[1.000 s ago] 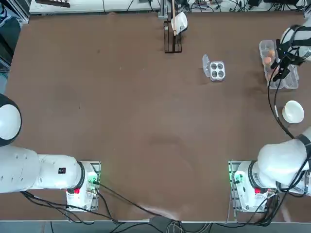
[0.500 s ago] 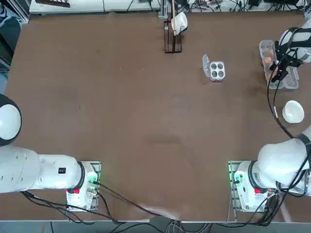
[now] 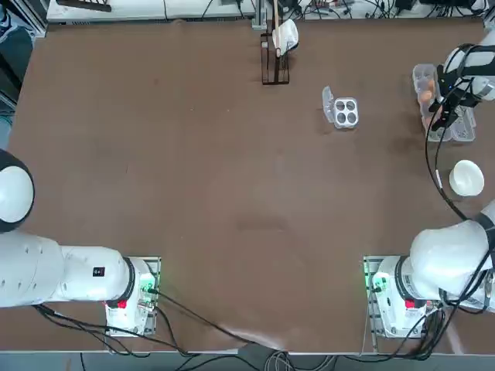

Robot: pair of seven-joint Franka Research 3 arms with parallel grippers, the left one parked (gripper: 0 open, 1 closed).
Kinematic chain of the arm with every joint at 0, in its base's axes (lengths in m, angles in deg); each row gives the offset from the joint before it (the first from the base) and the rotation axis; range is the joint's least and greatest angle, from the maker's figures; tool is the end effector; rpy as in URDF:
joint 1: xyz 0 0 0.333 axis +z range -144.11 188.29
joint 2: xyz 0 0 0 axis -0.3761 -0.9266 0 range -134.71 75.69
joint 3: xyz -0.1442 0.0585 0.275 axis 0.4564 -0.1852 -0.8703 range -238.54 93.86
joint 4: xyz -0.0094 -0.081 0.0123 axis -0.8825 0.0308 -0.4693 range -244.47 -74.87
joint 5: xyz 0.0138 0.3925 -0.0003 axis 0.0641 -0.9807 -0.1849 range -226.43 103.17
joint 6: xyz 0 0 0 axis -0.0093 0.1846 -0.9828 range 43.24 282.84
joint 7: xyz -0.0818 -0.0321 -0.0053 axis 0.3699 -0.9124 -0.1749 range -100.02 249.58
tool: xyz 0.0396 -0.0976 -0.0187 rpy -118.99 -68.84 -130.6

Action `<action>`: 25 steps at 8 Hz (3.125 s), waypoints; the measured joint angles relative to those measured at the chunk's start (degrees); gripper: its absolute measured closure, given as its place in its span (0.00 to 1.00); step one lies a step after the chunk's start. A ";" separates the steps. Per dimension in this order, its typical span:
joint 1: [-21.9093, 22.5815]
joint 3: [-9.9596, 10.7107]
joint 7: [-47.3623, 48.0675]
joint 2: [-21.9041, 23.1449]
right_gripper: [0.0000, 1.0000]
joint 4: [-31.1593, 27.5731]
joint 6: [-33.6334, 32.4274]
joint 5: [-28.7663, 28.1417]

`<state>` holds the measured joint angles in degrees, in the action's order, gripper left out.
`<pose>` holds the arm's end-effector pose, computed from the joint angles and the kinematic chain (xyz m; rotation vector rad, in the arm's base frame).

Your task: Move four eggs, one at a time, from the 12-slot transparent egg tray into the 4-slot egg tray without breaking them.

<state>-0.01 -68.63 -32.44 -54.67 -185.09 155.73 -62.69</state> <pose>0.5311 -0.2564 0.2189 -2.3425 -1.9966 0.0690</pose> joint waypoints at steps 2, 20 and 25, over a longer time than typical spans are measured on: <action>-0.10 -0.02 -0.02 -0.01 0.15 -0.79 0.68 -0.29; -0.45 -0.34 -0.72 4.05 0.44 -1.22 -3.15 -2.27; 2.41 -1.01 12.86 12.13 0.44 -1.07 -13.43 -2.42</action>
<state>2.40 -69.64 -19.58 -42.53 -186.16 142.30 -65.11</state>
